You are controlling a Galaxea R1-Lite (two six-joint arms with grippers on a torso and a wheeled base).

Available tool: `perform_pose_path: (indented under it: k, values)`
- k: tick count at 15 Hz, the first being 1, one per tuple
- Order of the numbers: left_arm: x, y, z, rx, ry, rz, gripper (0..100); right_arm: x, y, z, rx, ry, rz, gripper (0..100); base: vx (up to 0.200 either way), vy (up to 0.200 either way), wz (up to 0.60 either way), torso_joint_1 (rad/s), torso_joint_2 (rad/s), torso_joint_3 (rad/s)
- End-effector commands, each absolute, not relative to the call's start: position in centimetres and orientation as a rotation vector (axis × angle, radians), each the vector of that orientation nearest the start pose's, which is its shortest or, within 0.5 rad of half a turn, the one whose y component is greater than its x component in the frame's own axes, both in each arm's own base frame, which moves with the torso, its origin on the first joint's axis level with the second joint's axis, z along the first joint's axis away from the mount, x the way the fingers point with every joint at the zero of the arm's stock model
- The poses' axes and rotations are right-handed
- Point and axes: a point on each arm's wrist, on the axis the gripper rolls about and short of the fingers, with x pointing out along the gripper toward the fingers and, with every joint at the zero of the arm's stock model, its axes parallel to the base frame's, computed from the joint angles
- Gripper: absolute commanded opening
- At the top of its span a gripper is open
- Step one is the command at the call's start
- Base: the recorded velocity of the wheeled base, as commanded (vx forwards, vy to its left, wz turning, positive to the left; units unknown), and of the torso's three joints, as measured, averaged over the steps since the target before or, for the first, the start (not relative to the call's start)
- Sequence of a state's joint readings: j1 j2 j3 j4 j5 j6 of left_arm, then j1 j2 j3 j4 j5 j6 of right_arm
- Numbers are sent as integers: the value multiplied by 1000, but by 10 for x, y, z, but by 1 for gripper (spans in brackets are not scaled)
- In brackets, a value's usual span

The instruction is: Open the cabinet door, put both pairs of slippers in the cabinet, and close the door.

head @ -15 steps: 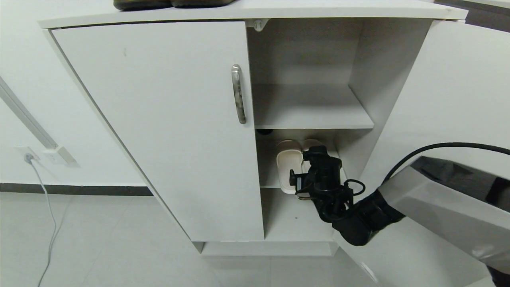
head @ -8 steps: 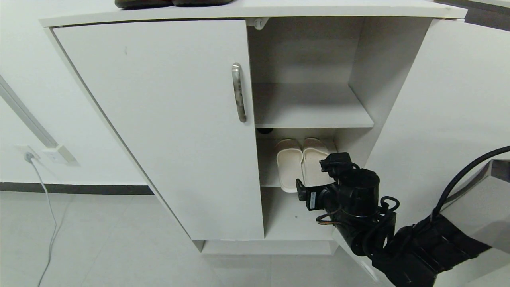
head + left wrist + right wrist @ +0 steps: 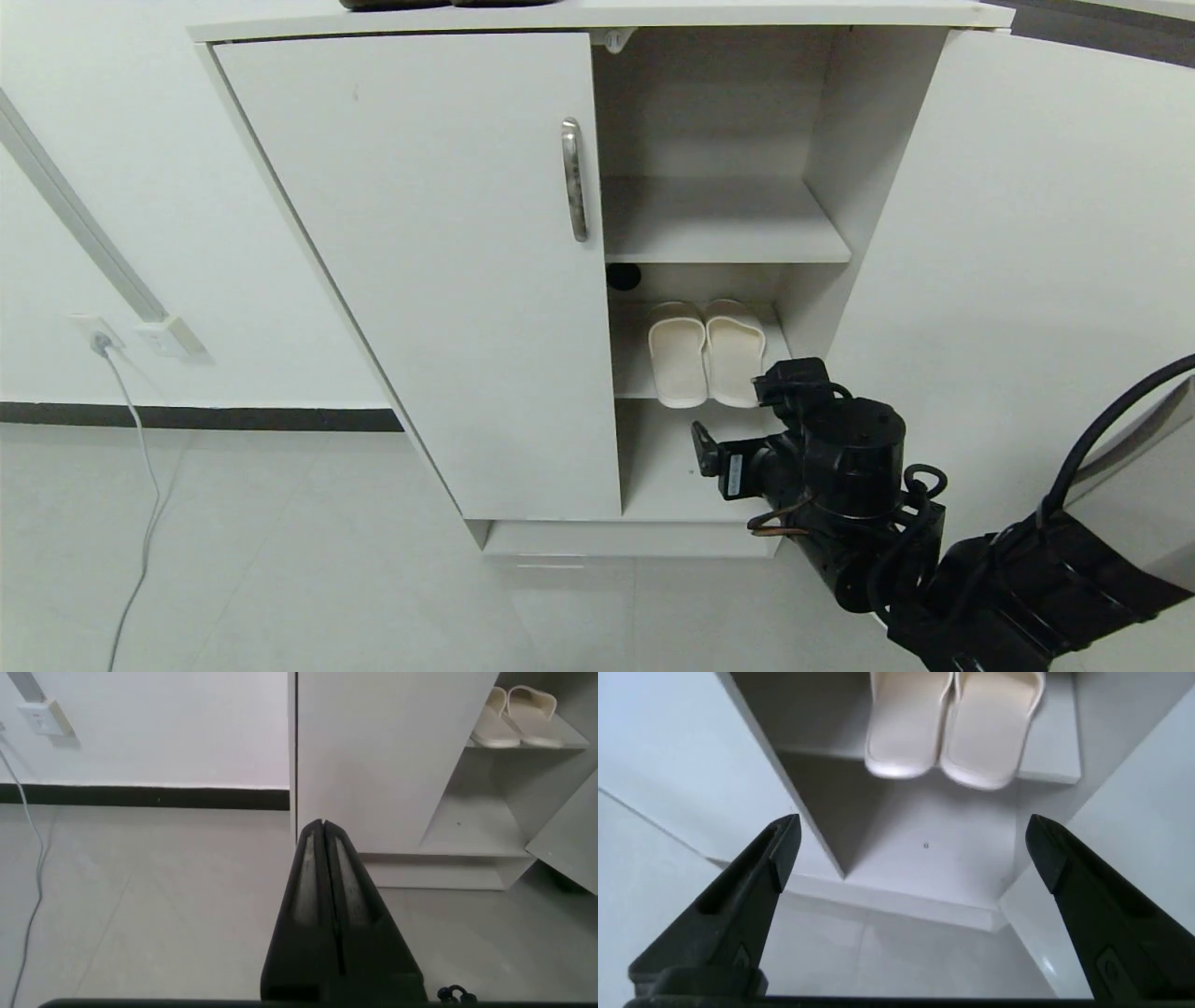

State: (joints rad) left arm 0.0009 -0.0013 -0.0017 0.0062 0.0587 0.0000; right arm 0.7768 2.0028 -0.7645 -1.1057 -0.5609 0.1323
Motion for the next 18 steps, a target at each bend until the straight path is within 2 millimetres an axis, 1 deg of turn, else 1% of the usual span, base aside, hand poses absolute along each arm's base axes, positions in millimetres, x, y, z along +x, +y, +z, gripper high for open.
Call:
perform_pose_path:
  k: [1,13,18]
  values:
    - [-23,1,75,0,5,60,0,258,239,118,47,119,212,100,0,0,0,0,0,0]
    - [-23,1,76,-1,5,60,0,257,239,121,50,113,215,100,0,0,0,0,0,0]
    - [-23,1,76,0,5,58,0,255,239,120,46,117,218,100,0,0,0,3,4,161]
